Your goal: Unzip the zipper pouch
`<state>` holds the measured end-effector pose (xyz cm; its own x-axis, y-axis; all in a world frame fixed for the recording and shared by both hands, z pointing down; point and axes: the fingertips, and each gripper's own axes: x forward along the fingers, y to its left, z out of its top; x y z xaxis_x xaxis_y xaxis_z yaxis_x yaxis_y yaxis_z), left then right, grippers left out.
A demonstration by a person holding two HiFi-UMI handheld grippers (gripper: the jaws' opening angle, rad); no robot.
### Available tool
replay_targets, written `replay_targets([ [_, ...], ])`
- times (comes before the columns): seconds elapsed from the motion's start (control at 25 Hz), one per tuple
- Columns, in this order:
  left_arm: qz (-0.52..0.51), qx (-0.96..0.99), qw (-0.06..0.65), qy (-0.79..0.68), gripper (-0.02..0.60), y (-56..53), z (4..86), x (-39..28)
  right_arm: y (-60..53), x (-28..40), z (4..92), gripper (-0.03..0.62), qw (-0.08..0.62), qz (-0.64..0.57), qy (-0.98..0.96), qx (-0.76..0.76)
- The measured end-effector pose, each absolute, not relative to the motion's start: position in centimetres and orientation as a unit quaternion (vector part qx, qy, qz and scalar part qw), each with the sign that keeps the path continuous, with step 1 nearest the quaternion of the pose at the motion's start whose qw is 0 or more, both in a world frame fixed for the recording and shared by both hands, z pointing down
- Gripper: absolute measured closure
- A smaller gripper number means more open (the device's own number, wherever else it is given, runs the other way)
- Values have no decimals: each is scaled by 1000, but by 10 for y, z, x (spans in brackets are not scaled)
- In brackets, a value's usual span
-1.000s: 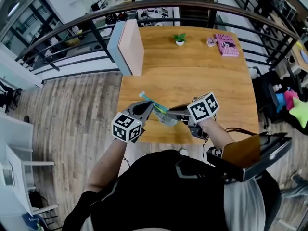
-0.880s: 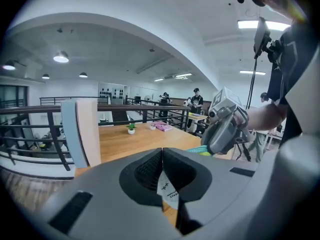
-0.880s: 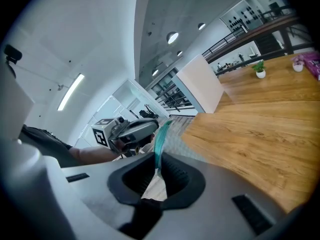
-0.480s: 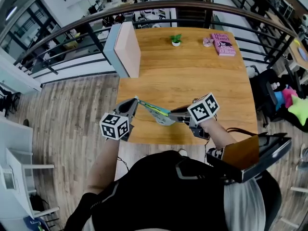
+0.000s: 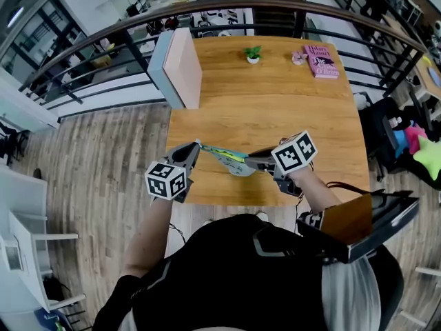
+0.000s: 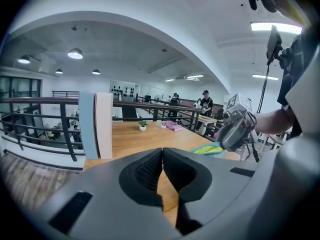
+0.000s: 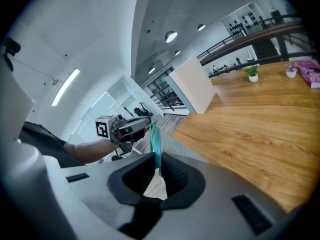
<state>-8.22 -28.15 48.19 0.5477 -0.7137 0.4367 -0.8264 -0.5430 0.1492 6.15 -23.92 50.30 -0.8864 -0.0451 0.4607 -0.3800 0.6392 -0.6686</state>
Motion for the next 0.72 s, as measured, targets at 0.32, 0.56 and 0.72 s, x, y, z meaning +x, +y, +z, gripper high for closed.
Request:
replay_targets([
  [0.32, 173, 860, 177, -447, 551, -299, 491, -69, -268, 74, 521, 546, 238, 368, -885, 155],
  [0.56, 165, 865, 153, -448, 551, -335, 483, -51, -321, 92, 521, 546, 252, 304, -895, 206],
  [0.72, 176, 863, 153, -449, 549, -346, 500, -40, -341, 101, 534, 546, 254, 279, -900, 218],
])
